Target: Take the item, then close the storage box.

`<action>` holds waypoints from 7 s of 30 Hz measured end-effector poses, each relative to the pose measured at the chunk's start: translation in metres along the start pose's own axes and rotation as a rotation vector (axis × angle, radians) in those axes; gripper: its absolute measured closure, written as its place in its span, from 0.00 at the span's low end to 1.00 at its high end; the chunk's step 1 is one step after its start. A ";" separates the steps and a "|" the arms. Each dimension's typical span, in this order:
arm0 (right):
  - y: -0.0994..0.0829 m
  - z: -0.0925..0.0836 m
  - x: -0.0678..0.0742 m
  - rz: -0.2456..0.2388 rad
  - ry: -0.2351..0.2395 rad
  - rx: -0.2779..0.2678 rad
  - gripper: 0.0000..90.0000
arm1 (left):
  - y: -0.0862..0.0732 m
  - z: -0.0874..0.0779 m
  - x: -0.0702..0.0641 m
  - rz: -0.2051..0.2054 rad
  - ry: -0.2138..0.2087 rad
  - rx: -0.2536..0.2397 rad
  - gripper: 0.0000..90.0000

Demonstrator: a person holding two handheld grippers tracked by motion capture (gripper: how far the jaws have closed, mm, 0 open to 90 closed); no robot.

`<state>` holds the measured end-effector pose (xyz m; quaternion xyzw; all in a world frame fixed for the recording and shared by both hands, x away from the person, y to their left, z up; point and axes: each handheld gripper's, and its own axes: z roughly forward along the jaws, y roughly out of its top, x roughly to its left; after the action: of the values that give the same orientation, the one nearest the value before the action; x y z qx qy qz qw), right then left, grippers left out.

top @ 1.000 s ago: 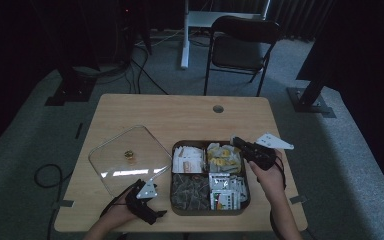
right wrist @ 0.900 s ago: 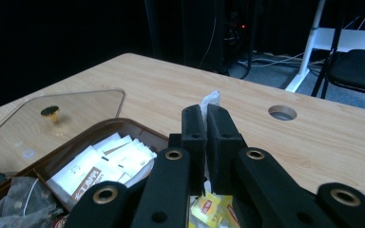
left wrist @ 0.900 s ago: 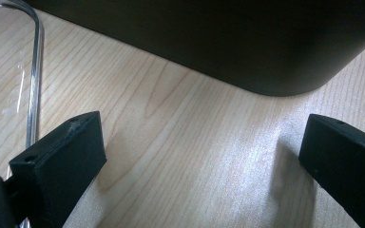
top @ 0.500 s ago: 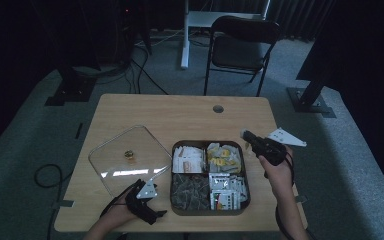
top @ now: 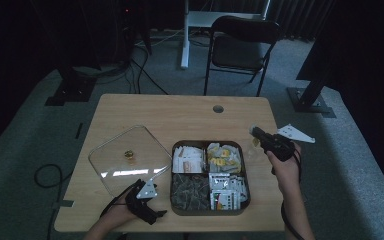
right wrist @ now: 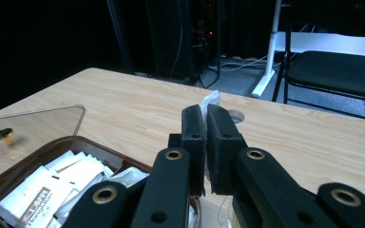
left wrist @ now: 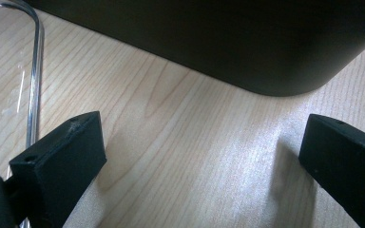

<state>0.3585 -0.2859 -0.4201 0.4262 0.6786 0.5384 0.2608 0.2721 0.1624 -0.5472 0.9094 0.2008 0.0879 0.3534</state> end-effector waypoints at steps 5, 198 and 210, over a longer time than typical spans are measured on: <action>0.001 0.001 -0.009 0.008 -0.019 0.008 0.96 | 0.000 0.000 0.000 0.001 0.001 0.000 0.02; -0.141 -0.011 0.002 -0.118 0.008 0.472 0.14 | -0.002 -0.043 0.033 -0.200 0.223 -0.074 0.04; -0.141 -0.011 0.003 -0.118 0.007 0.473 0.14 | -0.007 -0.053 0.050 -0.300 0.335 -0.158 0.04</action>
<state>0.3061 -0.2975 -0.5508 0.4333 0.8104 0.3498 0.1822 0.2994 0.2205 -0.5122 0.8118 0.3818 0.1995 0.3941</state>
